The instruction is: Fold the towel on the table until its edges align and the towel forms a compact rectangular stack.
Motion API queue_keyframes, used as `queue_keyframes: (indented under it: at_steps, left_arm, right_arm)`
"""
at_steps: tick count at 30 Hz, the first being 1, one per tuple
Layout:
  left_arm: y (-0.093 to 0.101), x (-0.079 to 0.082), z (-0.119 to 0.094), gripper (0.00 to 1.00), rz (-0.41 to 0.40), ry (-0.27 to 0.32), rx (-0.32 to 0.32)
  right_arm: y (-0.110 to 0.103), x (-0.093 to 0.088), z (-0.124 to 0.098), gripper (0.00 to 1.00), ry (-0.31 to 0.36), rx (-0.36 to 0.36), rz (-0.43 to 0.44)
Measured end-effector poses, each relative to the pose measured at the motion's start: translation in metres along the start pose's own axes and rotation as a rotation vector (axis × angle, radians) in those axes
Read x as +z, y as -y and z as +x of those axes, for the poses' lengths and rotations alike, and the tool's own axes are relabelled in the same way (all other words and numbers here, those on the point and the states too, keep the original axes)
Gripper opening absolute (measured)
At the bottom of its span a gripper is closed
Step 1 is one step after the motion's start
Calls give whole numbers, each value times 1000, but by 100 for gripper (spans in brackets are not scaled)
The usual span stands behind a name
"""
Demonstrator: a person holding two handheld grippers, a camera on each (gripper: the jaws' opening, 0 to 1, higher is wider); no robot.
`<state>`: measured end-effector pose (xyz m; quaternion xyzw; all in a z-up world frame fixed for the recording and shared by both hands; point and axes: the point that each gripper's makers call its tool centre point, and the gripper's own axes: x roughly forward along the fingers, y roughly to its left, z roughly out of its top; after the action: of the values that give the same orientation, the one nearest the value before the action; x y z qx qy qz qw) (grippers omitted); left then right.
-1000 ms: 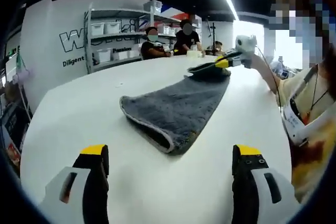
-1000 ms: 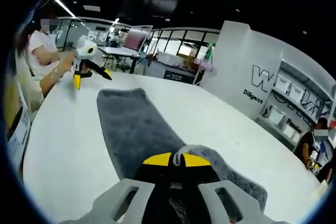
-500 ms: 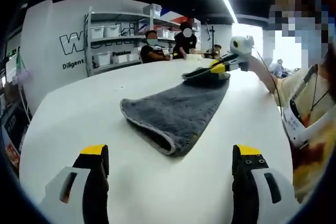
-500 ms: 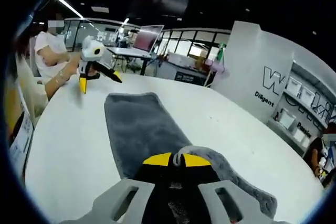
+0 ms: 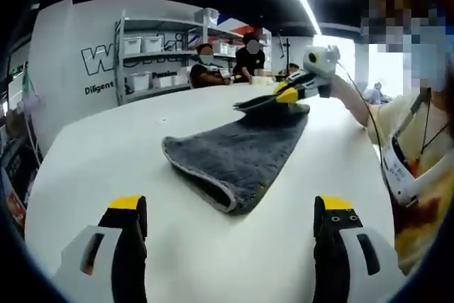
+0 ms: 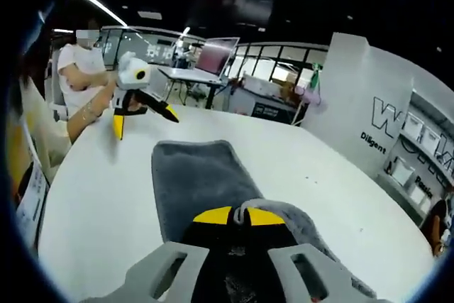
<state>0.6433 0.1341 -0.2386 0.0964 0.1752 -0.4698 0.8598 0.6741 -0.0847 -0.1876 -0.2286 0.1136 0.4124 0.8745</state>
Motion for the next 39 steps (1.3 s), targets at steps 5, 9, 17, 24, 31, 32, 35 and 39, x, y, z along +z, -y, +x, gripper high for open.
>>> queue_keyframes:
  at_steps: [5,9,17,24,31,32,35,39]
  left_arm:
    - [5,0,1,98,-4,7,-11]
    - [7,1,2,99,-6,18,-18]
    - [9,-1,3,99,-15,17,-22]
    - [8,3,0,99,-22,38,-18]
    - [9,-5,2,99,-20,6,-23]
    - [9,-6,2,99,-21,5,-24]
    - [10,-6,3,99,-22,0,-25]
    - [9,-7,3,99,-24,-2,-21]
  right_arm:
    - [-4,12,12,3,20,16,-15]
    - [-10,21,20,3,38,38,-15]
    - [-23,47,39,3,91,79,-35]
    - [-27,57,54,3,108,98,-25]
    - [-23,77,62,3,144,80,-38]
    - [-22,81,63,3,153,76,-40]
    - [-21,95,66,3,184,65,-49]
    - [-24,105,74,3,201,70,-60]
